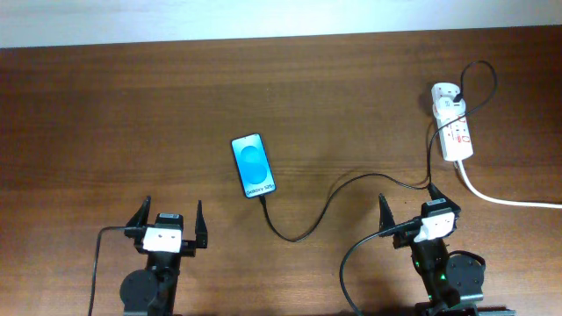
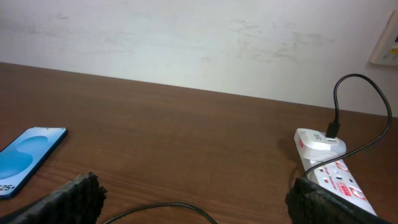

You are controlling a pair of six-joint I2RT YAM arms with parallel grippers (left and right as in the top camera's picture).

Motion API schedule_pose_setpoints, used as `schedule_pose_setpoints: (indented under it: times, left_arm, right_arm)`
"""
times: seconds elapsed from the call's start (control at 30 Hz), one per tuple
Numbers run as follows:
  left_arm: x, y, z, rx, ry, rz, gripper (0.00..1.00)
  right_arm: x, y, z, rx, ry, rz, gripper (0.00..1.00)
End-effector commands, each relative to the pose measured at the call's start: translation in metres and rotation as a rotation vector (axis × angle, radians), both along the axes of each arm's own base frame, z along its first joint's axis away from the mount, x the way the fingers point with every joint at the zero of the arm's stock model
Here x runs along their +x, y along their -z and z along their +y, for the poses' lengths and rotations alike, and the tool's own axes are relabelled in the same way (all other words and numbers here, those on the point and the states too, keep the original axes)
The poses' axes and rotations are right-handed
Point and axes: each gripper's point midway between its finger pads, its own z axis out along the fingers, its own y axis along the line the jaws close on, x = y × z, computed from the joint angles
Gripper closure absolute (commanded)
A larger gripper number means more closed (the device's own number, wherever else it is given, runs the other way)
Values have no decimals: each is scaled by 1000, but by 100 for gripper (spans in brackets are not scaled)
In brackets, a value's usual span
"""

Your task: Plug charger to phone and switch on socket

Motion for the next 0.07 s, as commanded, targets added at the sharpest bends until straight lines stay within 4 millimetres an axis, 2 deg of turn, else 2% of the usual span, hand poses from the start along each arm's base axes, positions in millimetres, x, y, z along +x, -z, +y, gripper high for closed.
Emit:
schedule_pose_setpoints:
  times: [0.0,0.03]
  left_arm:
    - [0,2,2,16,-7,1,1]
    - [0,2,2,16,-7,1,1]
  right_arm:
    - [0,3,1,-4,-2,1,2]
    - [0,2,1,-4,-2,1,2]
